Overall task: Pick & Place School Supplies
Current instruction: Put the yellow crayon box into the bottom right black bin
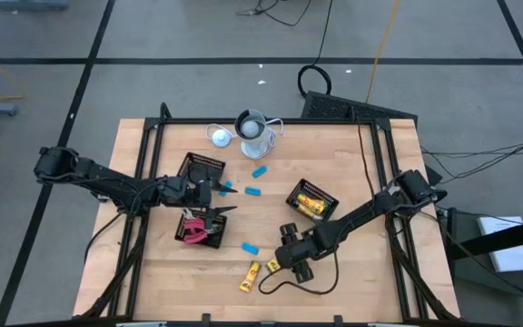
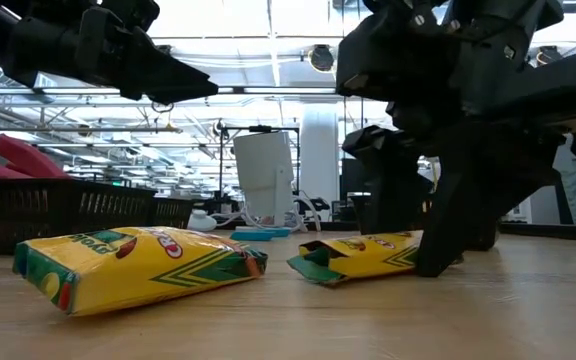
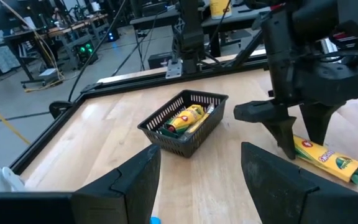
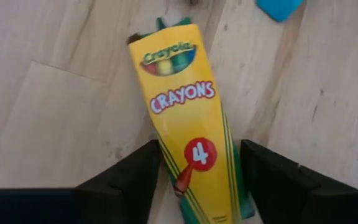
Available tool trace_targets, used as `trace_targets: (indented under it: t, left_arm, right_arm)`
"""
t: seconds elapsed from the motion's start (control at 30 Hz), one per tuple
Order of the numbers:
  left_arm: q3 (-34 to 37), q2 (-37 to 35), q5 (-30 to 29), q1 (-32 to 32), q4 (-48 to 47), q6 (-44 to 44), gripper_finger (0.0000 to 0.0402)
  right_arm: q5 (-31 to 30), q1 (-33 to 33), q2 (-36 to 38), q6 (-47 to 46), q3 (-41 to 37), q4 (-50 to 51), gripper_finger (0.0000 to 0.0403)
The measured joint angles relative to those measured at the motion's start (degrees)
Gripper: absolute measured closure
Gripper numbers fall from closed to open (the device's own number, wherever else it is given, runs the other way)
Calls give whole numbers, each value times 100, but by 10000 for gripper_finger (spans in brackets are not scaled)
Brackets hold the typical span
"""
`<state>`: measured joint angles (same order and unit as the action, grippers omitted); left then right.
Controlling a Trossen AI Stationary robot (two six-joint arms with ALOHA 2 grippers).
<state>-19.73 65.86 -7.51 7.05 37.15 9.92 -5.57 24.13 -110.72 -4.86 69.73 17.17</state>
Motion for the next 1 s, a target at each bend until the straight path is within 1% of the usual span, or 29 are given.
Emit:
trace_targets:
  t: [0.1,0.3,0.37,0.8,1.0]
  left_arm:
    - [0,-2,0,0,0,6,174]
    - [0,-2,0,0,-2,6,174]
    - [0,0,0,0,-4,8,174]
    - [0,0,-4,0,-11,10,174]
    - [0,0,-3,0,-10,10,174]
  right_arm:
    - [-19,23,-2,2,-4,1,234]
    - [-131,15,-1,0,0,-32,347]
    - [-124,12,2,-4,0,-5,377]
    - [-71,-53,135,-196,-21,141,380]
    - [-685,-125,448,-214,-33,288,380]
